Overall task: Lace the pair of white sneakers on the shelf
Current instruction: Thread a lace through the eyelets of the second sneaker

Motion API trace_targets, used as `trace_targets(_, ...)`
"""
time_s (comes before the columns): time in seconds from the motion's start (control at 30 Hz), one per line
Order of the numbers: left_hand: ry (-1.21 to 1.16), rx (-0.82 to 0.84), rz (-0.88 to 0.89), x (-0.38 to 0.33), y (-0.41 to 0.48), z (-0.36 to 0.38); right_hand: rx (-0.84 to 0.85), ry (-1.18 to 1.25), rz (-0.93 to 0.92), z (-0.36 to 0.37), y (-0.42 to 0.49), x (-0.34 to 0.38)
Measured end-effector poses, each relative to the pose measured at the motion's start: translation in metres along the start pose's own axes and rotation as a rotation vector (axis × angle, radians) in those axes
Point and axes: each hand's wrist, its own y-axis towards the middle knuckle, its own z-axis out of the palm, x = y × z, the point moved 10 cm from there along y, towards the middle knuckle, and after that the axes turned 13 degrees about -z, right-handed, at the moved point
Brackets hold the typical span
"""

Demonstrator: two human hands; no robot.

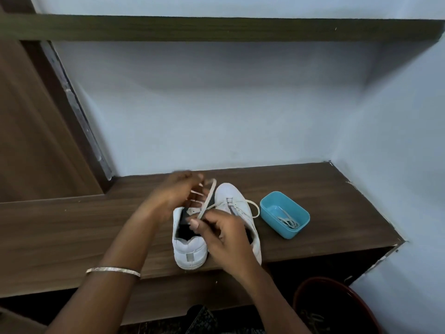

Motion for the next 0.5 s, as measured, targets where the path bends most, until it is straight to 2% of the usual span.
trace_targets(0.07, 0.134, -0.044, -0.094, 0.034, 0.024, 0.004, 0.064, 0.159, 0.051, 0.004, -0.008, 0.002)
trace_targets(0.23, 0.436, -0.018, -0.149, 0.067, 0.039, 0.042, 0.246, 0.529, 0.212, -0.004, -0.024, 0.006)
trace_targets(0.3, 0.347, -0.049, -0.166, 0.074, 0.047, 0.054, 0.366, 0.615, 0.287, -0.005, -0.035, 0.004)
trace_targets(0.37, 0.145, -0.082, -0.168, 0.079, 0.054, 0.058, 0.450, 0.573, 0.315, -0.011, -0.042, -0.003)
trace_targets(0.43, 0.029, -0.118, -0.151, 0.078, 0.058, 0.052, 0.415, 0.470, 0.383, -0.025, -0.042, -0.024)
trace_targets(0.5, -0.040, -0.117, -0.106, 0.068, 0.052, 0.047, 0.276, 0.305, 0.491, -0.050, -0.041, -0.054)
